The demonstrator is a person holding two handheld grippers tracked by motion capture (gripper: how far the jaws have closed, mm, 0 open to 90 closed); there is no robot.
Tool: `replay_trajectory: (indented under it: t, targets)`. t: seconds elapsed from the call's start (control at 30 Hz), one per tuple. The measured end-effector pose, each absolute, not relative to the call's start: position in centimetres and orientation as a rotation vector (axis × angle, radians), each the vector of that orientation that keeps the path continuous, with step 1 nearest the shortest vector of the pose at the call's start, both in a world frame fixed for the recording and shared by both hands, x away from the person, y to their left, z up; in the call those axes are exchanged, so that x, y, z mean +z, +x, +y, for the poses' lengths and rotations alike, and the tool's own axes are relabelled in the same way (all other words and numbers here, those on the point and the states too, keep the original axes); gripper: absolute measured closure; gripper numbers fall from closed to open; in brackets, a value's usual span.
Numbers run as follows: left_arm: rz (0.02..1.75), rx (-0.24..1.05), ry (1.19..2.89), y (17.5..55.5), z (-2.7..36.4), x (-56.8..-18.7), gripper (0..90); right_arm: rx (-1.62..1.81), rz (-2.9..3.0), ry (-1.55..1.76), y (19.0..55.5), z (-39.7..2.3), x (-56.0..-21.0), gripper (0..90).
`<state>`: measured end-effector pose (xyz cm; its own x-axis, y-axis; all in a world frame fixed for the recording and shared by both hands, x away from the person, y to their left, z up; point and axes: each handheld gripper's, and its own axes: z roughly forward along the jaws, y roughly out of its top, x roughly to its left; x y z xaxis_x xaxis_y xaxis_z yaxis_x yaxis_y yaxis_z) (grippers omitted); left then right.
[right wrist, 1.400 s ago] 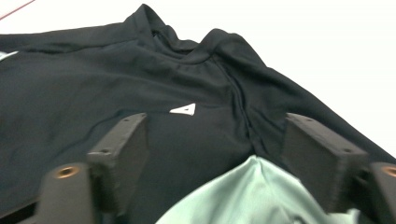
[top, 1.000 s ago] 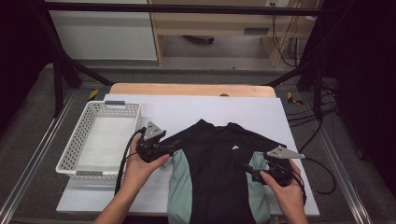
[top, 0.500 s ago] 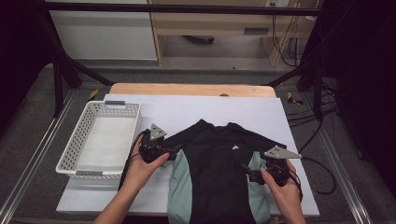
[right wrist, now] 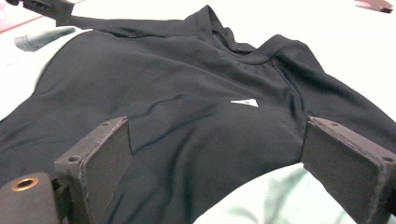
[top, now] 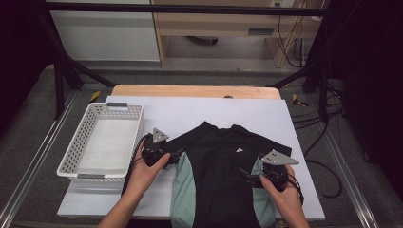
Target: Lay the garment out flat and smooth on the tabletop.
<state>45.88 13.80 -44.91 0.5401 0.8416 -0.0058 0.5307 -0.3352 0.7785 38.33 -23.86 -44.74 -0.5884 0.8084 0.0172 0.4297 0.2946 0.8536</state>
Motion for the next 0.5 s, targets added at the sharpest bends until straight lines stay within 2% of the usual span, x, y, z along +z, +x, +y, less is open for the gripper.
replay_trajectory:
  t: [0.5]
  targets:
    - [1.15, 0.508, 2.026, 46.31, 14.31, -45.63, 10.1, 1.201, 2.199, 1.101, 38.36, -23.42, -44.87, 9.5]
